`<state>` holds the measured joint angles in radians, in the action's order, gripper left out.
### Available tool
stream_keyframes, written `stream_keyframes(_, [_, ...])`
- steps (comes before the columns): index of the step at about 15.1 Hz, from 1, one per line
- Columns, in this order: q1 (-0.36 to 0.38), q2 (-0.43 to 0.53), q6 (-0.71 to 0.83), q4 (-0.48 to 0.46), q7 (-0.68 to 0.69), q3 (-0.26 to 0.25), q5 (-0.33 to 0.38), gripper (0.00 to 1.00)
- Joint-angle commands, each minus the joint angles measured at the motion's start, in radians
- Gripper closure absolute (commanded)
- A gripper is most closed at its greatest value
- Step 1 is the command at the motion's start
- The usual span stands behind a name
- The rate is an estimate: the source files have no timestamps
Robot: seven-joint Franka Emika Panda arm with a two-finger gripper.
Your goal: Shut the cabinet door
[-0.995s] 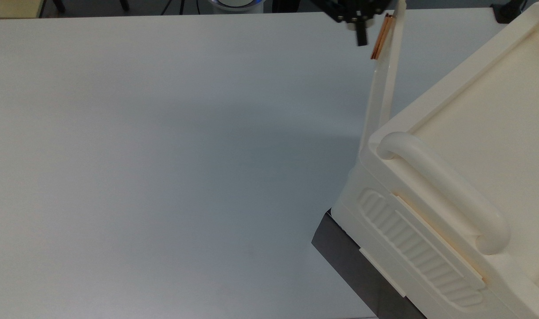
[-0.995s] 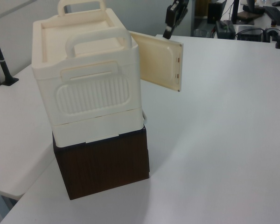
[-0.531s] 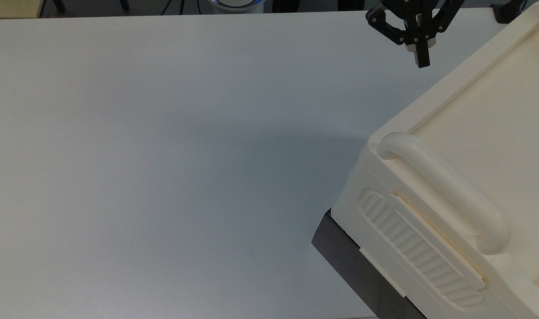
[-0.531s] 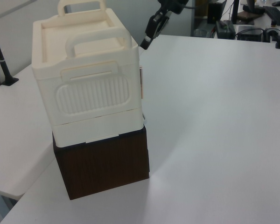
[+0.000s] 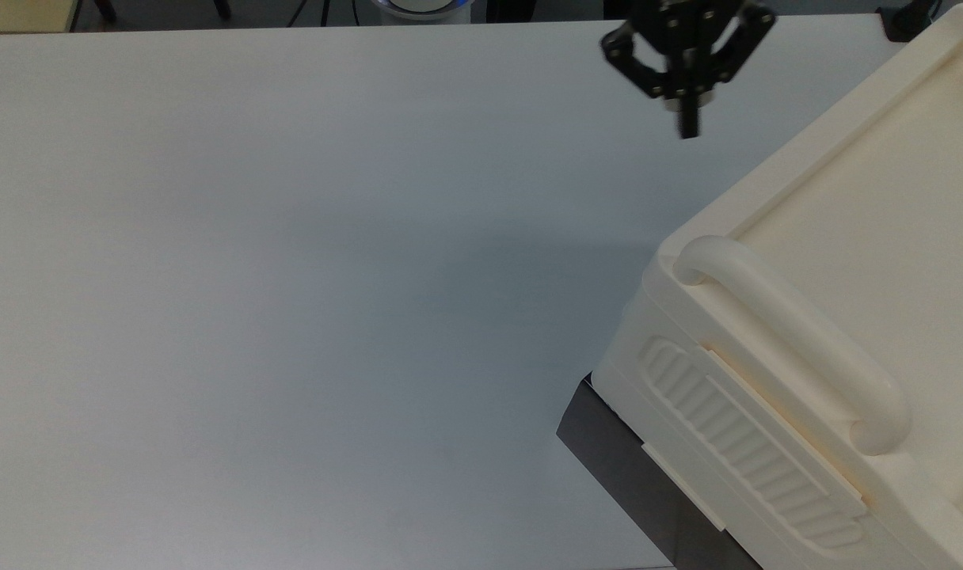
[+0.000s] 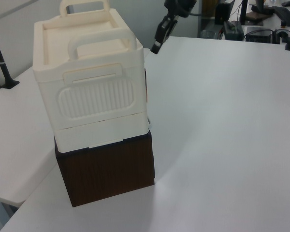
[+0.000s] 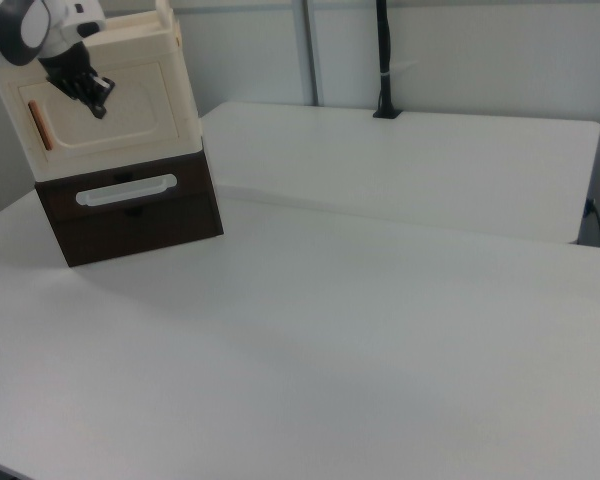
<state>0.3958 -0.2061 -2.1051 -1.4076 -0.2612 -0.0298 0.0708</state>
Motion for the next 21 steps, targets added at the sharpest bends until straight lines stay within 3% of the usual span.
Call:
stream_keyframes(1, [-0.077,0.085,0.160,-0.068,0.078,-0.004,-0.043,1.00])
stream_keyframes(6, [-0.219,0.131,0.439,-0.073,0.214,-0.002,-0.118,1.00])
stream_keyframes(10, [-0.305,0.194,0.510,-0.138,0.263,0.005,-0.157,1.00])
stream_keyframes(14, [-0.327,0.198,0.510,-0.160,0.258,0.004,-0.155,1.00])
stream_keyframes(16, [-0.330,0.194,0.510,-0.160,0.257,-0.002,-0.155,0.87])
stream_keyframes(18, [-0.341,0.195,0.510,-0.160,0.257,-0.002,-0.154,0.56])
stream_keyframes(19, [-0.342,0.194,0.510,-0.159,0.257,-0.002,-0.154,0.24])
stream_keyframes(20, [-0.345,0.194,0.510,-0.160,0.263,-0.004,-0.155,0.05])
stream_keyframes(21, [-0.353,0.194,0.511,-0.160,0.266,-0.002,-0.155,0.02])
